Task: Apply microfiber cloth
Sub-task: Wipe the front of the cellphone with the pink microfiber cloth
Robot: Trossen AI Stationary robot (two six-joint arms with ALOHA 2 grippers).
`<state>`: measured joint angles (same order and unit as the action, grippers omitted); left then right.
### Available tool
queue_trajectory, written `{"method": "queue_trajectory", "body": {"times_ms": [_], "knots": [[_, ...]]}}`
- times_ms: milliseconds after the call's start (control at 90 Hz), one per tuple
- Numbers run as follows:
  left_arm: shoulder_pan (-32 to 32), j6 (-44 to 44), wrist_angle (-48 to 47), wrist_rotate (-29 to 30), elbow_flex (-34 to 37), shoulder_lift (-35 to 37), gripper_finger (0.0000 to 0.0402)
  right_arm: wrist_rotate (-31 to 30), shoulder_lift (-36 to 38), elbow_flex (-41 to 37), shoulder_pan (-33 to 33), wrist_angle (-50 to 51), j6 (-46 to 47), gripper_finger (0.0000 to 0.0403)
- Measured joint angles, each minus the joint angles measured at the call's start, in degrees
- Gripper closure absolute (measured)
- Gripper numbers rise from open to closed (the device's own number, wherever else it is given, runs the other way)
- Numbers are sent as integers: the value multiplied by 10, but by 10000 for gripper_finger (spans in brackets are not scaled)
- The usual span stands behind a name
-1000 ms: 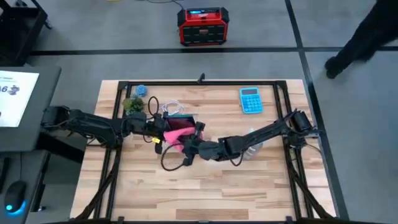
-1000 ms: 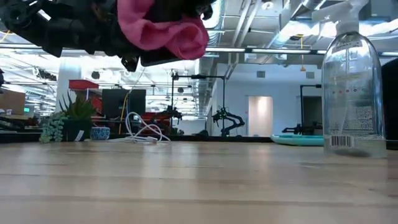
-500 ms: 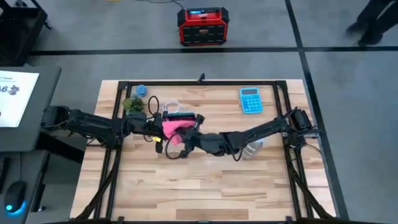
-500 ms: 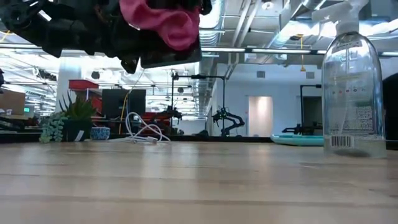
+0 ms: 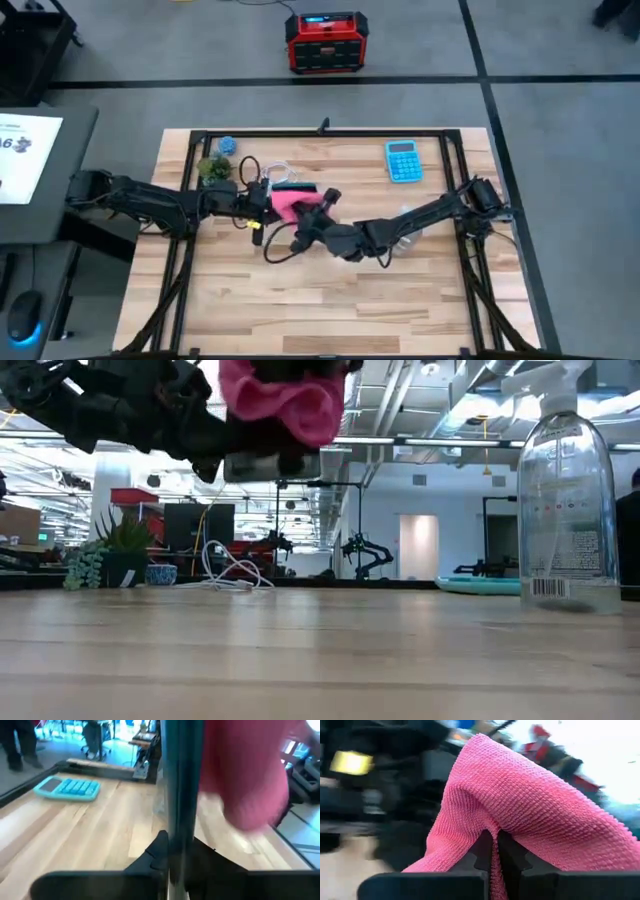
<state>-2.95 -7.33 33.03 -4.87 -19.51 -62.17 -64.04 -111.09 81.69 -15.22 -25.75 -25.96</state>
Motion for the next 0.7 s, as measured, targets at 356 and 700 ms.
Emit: {"method": "queue_trajectory", "body": {"times_ms": [356,700], "knots": [[1,0,9,-15,0,0,389,128,0,1,-27,203,111,403],[-1,-20,13,4,0,0,389,-8,7,15,-9,130,-23,403]]}}
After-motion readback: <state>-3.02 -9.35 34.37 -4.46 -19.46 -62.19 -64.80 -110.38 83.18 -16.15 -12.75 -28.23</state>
